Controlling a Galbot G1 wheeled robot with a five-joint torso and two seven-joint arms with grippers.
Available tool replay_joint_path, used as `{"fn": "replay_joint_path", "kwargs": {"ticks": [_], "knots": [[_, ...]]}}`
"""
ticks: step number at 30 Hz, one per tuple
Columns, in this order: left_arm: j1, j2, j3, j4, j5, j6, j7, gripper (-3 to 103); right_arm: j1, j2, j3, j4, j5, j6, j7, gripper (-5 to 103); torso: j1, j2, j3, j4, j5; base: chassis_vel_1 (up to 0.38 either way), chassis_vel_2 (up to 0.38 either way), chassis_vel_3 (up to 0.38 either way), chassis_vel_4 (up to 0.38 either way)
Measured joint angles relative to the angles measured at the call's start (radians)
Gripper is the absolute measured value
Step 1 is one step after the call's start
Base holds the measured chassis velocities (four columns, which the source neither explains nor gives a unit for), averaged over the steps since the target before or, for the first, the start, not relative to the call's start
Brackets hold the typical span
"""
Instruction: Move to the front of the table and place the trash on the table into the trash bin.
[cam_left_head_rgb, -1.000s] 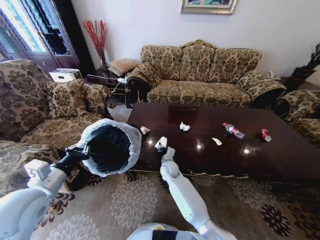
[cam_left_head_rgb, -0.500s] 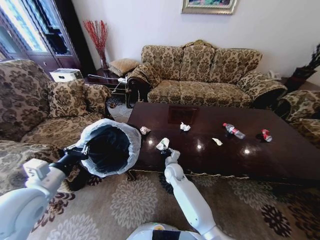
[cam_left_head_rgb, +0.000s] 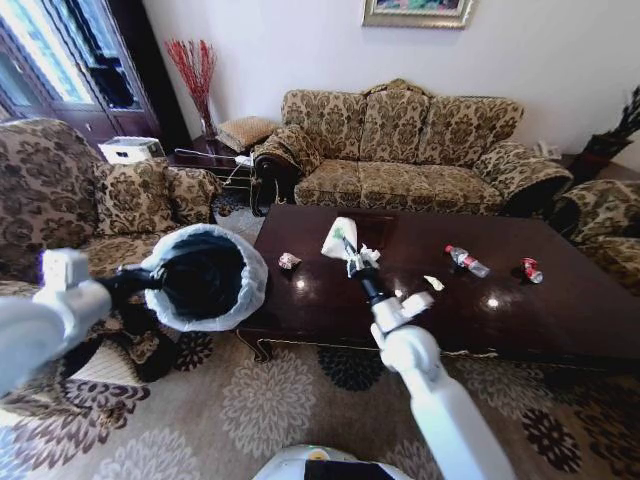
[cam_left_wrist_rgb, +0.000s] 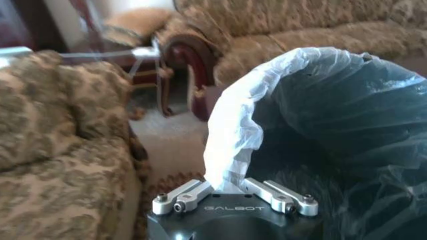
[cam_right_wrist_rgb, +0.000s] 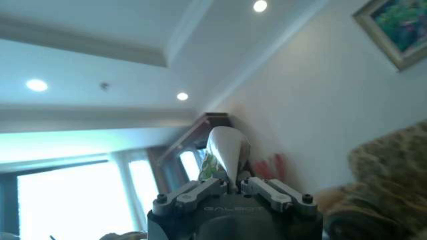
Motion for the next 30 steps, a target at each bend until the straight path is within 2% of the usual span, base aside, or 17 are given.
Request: {"fn": "replay_joint_path", "kwargs": {"ticks": [1, 2, 4, 5, 6, 8, 9, 12, 15, 17, 19, 20, 22, 23, 27, 29, 30], "knots": [[0.000, 0.000, 0.000, 0.000, 0.000, 0.000, 0.000, 0, 0.000, 0.000, 0.000, 0.000, 0.000, 0.000, 0.000, 3, 0.000, 0.000, 0.000, 0.0000, 0.0000, 0.000, 0.000, 0.000, 0.000], [-0.016, 0.061, 0.046, 0.012, -0.031, 0.000, -0.020, 0, -0.004, -0.017, -0.005, 0.058, 0.021, 0.001, -0.038, 3, 0.000, 0.000, 0.000, -0.0004, -0.0005, 0.000, 0.000, 0.000, 0.000], [-0.015, 0.123, 0.073, 0.016, -0.051, 0.001, -0.020, 0, 0.001, -0.035, -0.027, 0.104, 0.037, 0.000, -0.064, 3, 0.000, 0.000, 0.000, -0.0004, -0.0004, 0.000, 0.000, 0.000, 0.000], [-0.015, 0.123, 0.073, 0.016, -0.051, 0.001, -0.020, 0, 0.001, -0.035, -0.027, 0.104, 0.037, 0.000, -0.064, 3, 0.000, 0.000, 0.000, -0.0004, -0.0004, 0.000, 0.000, 0.000, 0.000], [-0.015, 0.158, 0.081, 0.017, -0.067, 0.006, -0.020, 0, 0.006, -0.044, -0.039, 0.120, 0.039, -0.001, -0.079, 3, 0.000, 0.000, 0.000, 0.0002, -0.0003, 0.000, 0.000, 0.000, 0.000], [-0.015, 0.180, 0.085, 0.018, -0.077, 0.008, -0.020, 0, 0.008, -0.048, -0.046, 0.125, 0.039, -0.002, -0.088, 3, 0.000, 0.000, 0.000, 0.0003, -0.0002, 0.000, 0.000, 0.000, 0.000], [-0.015, 0.215, 0.086, 0.014, -0.099, 0.008, -0.019, 0, 0.026, -0.058, -0.081, 0.122, 0.026, -0.003, -0.112, 3, 0.000, 0.000, 0.000, -0.0001, 0.0001, 0.000, 0.000, 0.000, 0.000], [-0.018, 0.234, 0.083, 0.007, -0.119, 0.008, -0.019, 0, 0.048, -0.059, -0.119, 0.101, 0.008, -0.005, -0.119, 3, 0.000, 0.000, 0.000, -0.0001, 0.0000, 0.000, 0.000, 0.000, 0.000], [-0.024, 0.248, 0.077, -0.014, -0.149, 0.007, -0.029, 0, 0.099, -0.044, -0.210, 0.016, -0.065, -0.014, -0.121, -1, 0.000, 0.000, 0.000, 0.0003, 0.0000, 0.000, 0.000, 0.000, 0.000], [-0.024, 0.248, 0.077, -0.021, -0.151, 0.006, -0.030, 0, 0.107, -0.038, -0.228, -0.003, -0.081, -0.015, -0.121, -1, 0.000, 0.000, 0.000, 0.0003, -0.0003, 0.000, 0.000, 0.000, 0.000], [-0.024, 0.239, 0.077, -0.042, -0.152, 0.006, -0.033, 0, 0.118, -0.025, -0.254, -0.031, -0.098, -0.016, -0.121, 8, 0.000, 0.000, 0.000, 0.0002, -0.0003, 0.000, 0.000, 0.000, 0.000], [-0.024, 0.239, 0.077, -0.042, -0.152, 0.006, -0.033, 0, 0.118, -0.025, -0.254, -0.031, -0.098, -0.016, -0.121, 8, 0.000, 0.000, 0.000, 0.0002, -0.0003, 0.000, 0.000, 0.000, 0.000], [-0.023, 0.224, 0.077, -0.068, -0.152, 0.005, -0.035, 0, 0.127, -0.016, -0.273, -0.046, -0.103, -0.017, -0.120, 19, 0.000, 0.000, 0.000, 0.0001, -0.0003, 0.000, 0.000, 0.000, 0.000], [-0.023, 0.224, 0.077, -0.068, -0.152, 0.005, -0.035, 0, 0.127, -0.016, -0.273, -0.046, -0.103, -0.017, -0.120, 19, 0.000, 0.000, 0.000, 0.0001, -0.0003, 0.000, 0.000, 0.000, 0.000], [-0.020, 0.206, 0.077, -0.093, -0.153, 0.004, -0.043, 0, 0.147, -0.007, -0.294, -0.066, -0.107, -0.018, -0.120, 41, 0.000, 0.000, 0.000, 0.0000, -0.0003, 0.000, 0.000, 0.000, 0.000], [-0.020, 0.202, 0.077, -0.096, -0.155, 0.003, -0.044, 0, 0.150, -0.005, -0.298, -0.069, -0.108, -0.018, -0.120, 41, 0.000, 0.000, 0.000, 0.0000, -0.0002, 0.000, 0.000, 0.000, 0.000], [-0.020, 0.200, 0.076, -0.098, -0.158, 0.003, -0.046, 0, 0.152, -0.003, -0.300, -0.072, -0.109, -0.018, -0.120, 46, 0.000, 0.000, 0.000, 0.0000, -0.0003, 0.000, 0.000, 0.000, 0.000]]}}
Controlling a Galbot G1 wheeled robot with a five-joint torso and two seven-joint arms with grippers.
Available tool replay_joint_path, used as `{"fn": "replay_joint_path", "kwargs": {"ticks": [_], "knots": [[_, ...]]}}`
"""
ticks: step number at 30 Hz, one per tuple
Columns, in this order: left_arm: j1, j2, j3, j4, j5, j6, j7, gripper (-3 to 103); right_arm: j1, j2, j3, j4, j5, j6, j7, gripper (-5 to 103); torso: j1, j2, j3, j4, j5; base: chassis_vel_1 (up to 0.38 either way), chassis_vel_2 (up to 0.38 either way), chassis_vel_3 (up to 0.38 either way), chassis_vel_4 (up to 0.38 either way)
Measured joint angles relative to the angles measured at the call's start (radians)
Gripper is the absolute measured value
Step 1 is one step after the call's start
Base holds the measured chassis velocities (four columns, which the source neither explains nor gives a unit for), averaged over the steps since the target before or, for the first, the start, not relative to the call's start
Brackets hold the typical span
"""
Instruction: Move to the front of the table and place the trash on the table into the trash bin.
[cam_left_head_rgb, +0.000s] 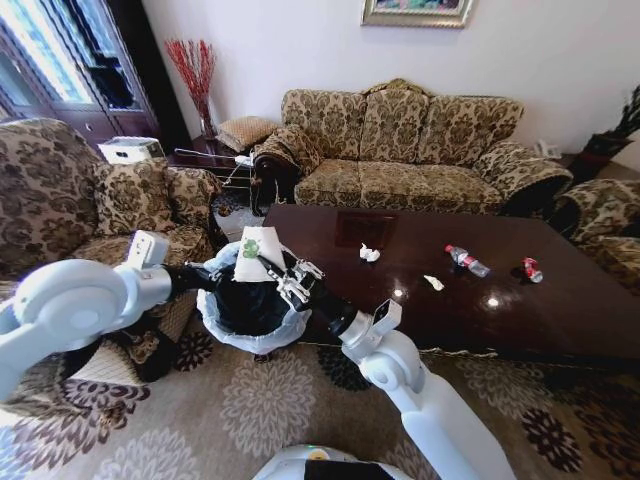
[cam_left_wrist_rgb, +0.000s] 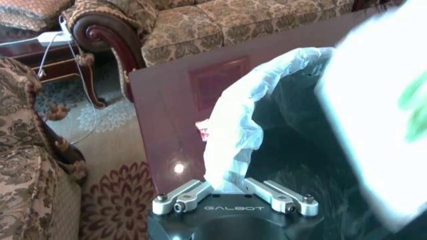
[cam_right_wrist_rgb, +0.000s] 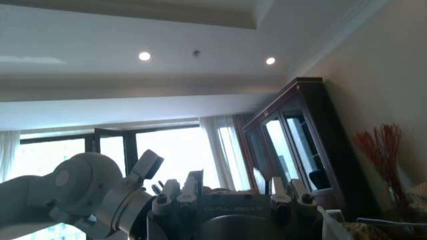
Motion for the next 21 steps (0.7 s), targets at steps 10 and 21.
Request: {"fn": "replay_joint_path", "kwargs": {"ticks": [10, 21], "knots": [[0.005, -0.039, -0.007, 0.066, 0.014, -0.001, -0.009, 0, -0.019, 0.020, 0.047, 0.028, 0.002, 0.013, 0.079, 84, 0.000, 0.000, 0.000, -0.0001, 0.0002, 0.000, 0.000, 0.000, 0.000], [-0.004, -0.087, -0.031, 0.282, 0.074, -0.005, -0.009, 0, -0.097, 0.015, 0.268, -0.088, -0.054, -0.144, 0.411, 100, 0.000, 0.000, 0.000, -0.0001, 0.0002, 0.000, 0.000, 0.000, 0.000]]}}
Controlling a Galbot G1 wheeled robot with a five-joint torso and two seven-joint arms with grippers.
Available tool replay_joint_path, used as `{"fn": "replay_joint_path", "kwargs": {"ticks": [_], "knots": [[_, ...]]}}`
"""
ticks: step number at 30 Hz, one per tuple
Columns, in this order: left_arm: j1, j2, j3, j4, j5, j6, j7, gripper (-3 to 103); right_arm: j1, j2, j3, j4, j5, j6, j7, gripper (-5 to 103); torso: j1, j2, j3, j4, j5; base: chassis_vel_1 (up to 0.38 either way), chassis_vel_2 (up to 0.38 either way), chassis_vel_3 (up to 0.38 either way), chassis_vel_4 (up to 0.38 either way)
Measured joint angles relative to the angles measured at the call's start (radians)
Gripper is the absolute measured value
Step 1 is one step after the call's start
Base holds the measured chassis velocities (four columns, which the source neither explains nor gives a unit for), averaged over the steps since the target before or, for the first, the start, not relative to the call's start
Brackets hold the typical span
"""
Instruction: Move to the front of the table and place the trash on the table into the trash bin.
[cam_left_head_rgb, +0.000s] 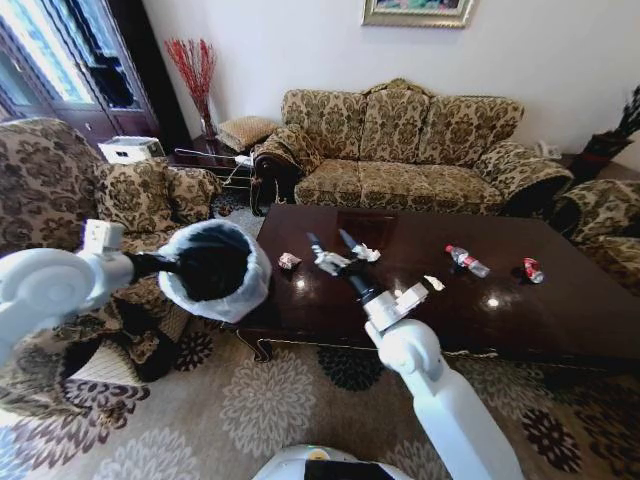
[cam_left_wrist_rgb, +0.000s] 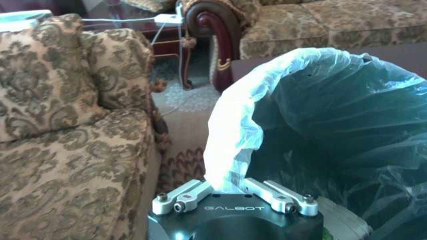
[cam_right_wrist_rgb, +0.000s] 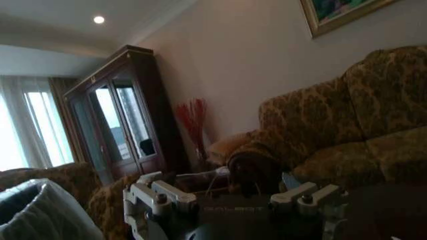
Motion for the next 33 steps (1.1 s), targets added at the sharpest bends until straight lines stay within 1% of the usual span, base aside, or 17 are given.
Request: {"fn": "replay_joint_path", "kwargs": {"ticks": [1, 3, 7, 13, 15, 16, 17, 20, 21, 22, 23, 25, 26, 29, 30, 32, 33], "knots": [[0.000, 0.000, 0.000, 0.000, 0.000, 0.000, 0.000, 0, 0.000, 0.000, 0.000, 0.000, 0.000, 0.000, 0.000, 100, 0.000, 0.000, 0.000, 0.0000, 0.0000, 0.000, 0.000, 0.000, 0.000], [0.000, -0.016, 0.010, -0.013, 0.013, -0.007, 0.004, 0, -0.007, 0.014, -0.006, -0.055, -0.043, 0.010, 0.002, 100, 0.000, 0.000, 0.000, 0.0000, 0.0001, 0.000, 0.000, 0.000, 0.000], [0.000, -0.021, 0.010, -0.026, 0.013, -0.008, 0.005, 0, 0.007, 0.031, -0.023, -0.086, -0.056, 0.018, 0.005, 100, 0.000, 0.000, 0.000, -0.0001, 0.0000, 0.011, 0.068, -0.012, -0.095], [0.002, -0.036, 0.007, -0.040, 0.014, -0.009, 0.008, 0, 0.036, 0.065, -0.061, -0.166, -0.086, 0.046, 0.014, 100, 0.000, 0.000, 0.000, -0.0004, 0.0002, 0.043, 0.193, -0.054, -0.201], [0.005, -0.040, 0.006, -0.053, 0.018, -0.009, 0.009, 0, 0.056, 0.100, -0.094, -0.224, -0.107, 0.056, 0.022, 100, 0.000, 0.000, 0.000, 0.0001, -0.0001, 0.095, 0.253, -0.091, -0.228], [0.005, -0.039, 0.006, -0.057, 0.019, -0.009, 0.009, 0, 0.067, 0.117, -0.107, -0.253, -0.120, 0.052, 0.026, 100, 0.001, 0.000, 0.000, 0.0003, -0.0008, 0.109, 0.206, -0.077, -0.200], [0.005, -0.039, 0.006, -0.057, 0.019, -0.009, 0.009, 0, 0.067, 0.117, -0.107, -0.253, -0.120, 0.052, 0.026, 100, 0.001, 0.000, 0.000, 0.0003, -0.0008, 0.109, 0.206, -0.077, -0.200], [0.004, -0.031, 0.006, -0.068, 0.021, -0.009, 0.008, 0, 0.113, 0.194, -0.148, -0.370, -0.174, 0.035, 0.054, 100, 0.001, 0.000, 0.000, 0.0012, -0.0012, 0.093, 0.128, -0.049, -0.080], [0.004, -0.031, 0.006, -0.068, 0.021, -0.009, 0.008, 0, 0.113, 0.194, -0.148, -0.370, -0.174, 0.035, 0.054, 100, 0.001, 0.000, 0.000, 0.0012, -0.0012, 0.091, 0.045, -0.022, -0.058], [0.004, -0.029, 0.007, -0.073, 0.021, -0.009, 0.008, 0, 0.137, 0.227, -0.157, -0.423, -0.193, 0.032, 0.071, 100, 0.000, 0.000, 0.000, 0.0008, -0.0008, 0.000, 0.000, 0.000, 0.000], [0.004, -0.028, 0.007, -0.078, 0.021, -0.009, 0.008, 0, 0.161, 0.253, -0.162, -0.469, -0.210, 0.033, 0.086, 100, 0.000, 0.000, 0.000, 0.0008, -0.0005, 0.000, 0.000, 0.000, 0.000], [0.005, -0.030, 0.007, -0.090, 0.021, -0.009, 0.008, 0, 0.215, 0.306, -0.164, -0.573, -0.250, 0.055, 0.112, 100, -0.001, 0.000, 0.000, 0.0002, 0.0002, -0.007, -0.031, -0.001, 0.017], [0.005, -0.030, 0.007, -0.090, 0.021, -0.009, 0.008, 0, 0.215, 0.306, -0.164, -0.573, -0.250, 0.055, 0.112, 100, -0.001, 0.000, 0.000, 0.0002, 0.0002, -0.015, -0.062, -0.001, 0.033], [0.008, -0.035, 0.009, -0.100, 0.020, -0.008, 0.009, 0, 0.297, 0.372, -0.152, -0.723, -0.294, 0.098, 0.140, 100, 0.000, 0.000, 0.000, -0.0005, 0.0001, -0.014, -0.041, -0.011, 0.018], [0.008, -0.037, 0.011, -0.103, 0.020, -0.008, 0.009, 0, 0.326, 0.385, -0.144, -0.772, -0.305, 0.105, 0.144, 100, 0.000, 0.000, 0.000, -0.0004, 0.0002, -0.052, -0.034, 0.006, -0.010], [0.008, -0.038, 0.012, -0.104, 0.021, -0.008, 0.008, 0, 0.344, 0.387, -0.138, -0.802, -0.312, 0.108, 0.145, 100, 0.000, 0.000, 0.000, -0.0003, 0.0000, 0.000, 0.000, 0.000, 0.000], [0.009, -0.039, 0.014, -0.105, 0.021, -0.009, 0.006, 0, 0.368, 0.390, -0.132, -0.848, -0.318, 0.112, 0.145, 100, 0.000, 0.000, 0.000, -0.0003, -0.0002, 0.000, 0.000, 0.000, 0.000]]}}
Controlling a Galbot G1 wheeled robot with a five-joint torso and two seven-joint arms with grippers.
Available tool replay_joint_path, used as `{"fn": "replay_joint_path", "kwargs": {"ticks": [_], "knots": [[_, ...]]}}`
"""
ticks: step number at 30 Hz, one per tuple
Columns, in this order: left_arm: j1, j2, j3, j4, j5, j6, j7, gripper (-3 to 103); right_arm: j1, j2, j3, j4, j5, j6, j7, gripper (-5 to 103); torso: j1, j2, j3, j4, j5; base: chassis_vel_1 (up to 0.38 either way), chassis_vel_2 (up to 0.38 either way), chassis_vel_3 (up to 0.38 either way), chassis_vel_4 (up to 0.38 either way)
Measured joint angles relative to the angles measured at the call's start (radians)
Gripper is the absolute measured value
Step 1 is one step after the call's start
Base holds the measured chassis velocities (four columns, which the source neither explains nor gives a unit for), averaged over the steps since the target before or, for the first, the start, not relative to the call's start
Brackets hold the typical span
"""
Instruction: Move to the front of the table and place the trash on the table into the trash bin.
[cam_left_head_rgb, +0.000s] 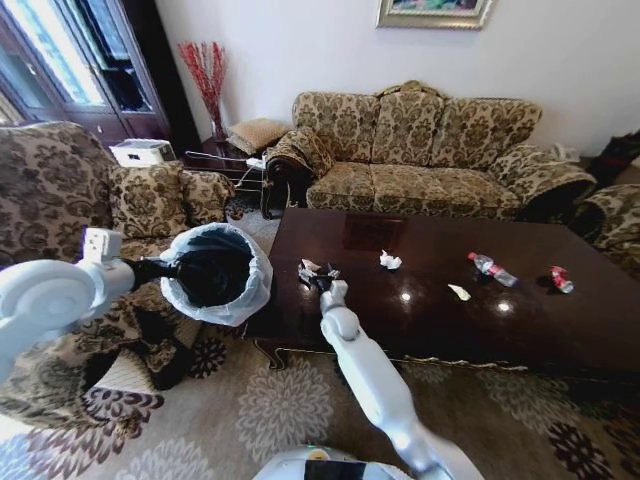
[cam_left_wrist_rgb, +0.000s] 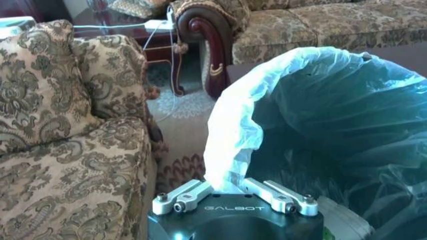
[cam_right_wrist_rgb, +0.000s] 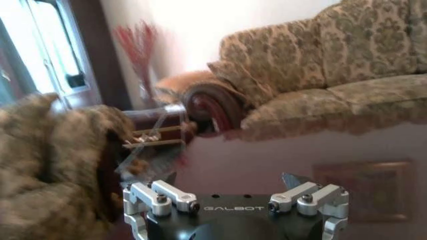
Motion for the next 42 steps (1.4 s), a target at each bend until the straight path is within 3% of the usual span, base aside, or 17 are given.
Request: {"fn": "replay_joint_path", "kwargs": {"ticks": [7, 13, 19, 27, 32, 34, 36, 40, 42], "knots": [[-0.001, -0.005, 0.005, -0.010, 0.000, -0.005, 0.002, 0, 0.070, -0.001, 0.015, -0.205, -0.030, 0.041, -0.045, 101, -0.001, 0.000, 0.000, 0.0004, 0.0001, 0.000, 0.000, 0.000, 0.000], [0.000, -0.017, -0.003, -0.017, 0.000, -0.006, 0.006, 0, 0.061, -0.003, 0.005, -0.194, -0.012, 0.061, -0.086, 99, 0.000, 0.000, 0.000, 0.0000, 0.0000, 0.000, 0.000, 0.000, 0.000], [0.003, -0.028, -0.009, -0.032, 0.001, -0.006, 0.012, 0, 0.018, -0.003, -0.050, -0.075, -0.006, 0.074, -0.108, 98, -0.001, 0.000, 0.000, 0.0006, 0.0001, 0.000, 0.000, 0.000, 0.000], [0.001, -0.019, -0.010, -0.048, 0.001, -0.007, 0.012, 0, 0.062, -0.005, -0.037, -0.219, -0.027, 0.075, -0.106, 103, 0.000, 0.000, 0.000, 0.0002, 0.0001, 0.000, 0.000, 0.000, 0.000], [0.002, -0.025, -0.011, -0.052, 0.000, -0.011, 0.013, 0, 0.072, -0.005, -0.030, -0.253, -0.029, 0.065, -0.114, 89, 0.000, 0.000, 0.000, 0.0003, 0.0001, 0.000, 0.000, 0.000, 0.000], [0.002, -0.026, -0.011, -0.051, 0.000, -0.012, 0.013, 0, 0.072, -0.005, -0.030, -0.253, -0.029, 0.062, -0.115, 89, 0.000, 0.000, 0.000, 0.0004, 0.0001, 0.000, 0.000, 0.000, 0.000], [0.003, -0.027, -0.011, -0.049, 0.001, -0.014, 0.013, 0, 0.072, -0.005, -0.031, -0.253, -0.029, 0.062, -0.117, 77, 0.000, 0.000, 0.000, 0.0007, 0.0001, 0.000, 0.000, 0.000, 0.000], [0.003, -0.028, -0.011, -0.048, 0.000, -0.017, 0.014, 0, 0.077, -0.005, -0.031, -0.260, -0.029, 0.066, -0.127, 65, 0.000, 0.000, 0.000, 0.0003, 0.0001, 0.000, 0.000, 0.000, 0.000], [0.003, -0.028, -0.011, -0.049, 0.000, -0.018, 0.014, 0, 0.079, -0.005, -0.030, -0.263, -0.029, 0.067, -0.131, 65, 0.000, 0.000, 0.000, 0.0003, 0.0002, 0.000, 0.000, 0.000, 0.000]]}}
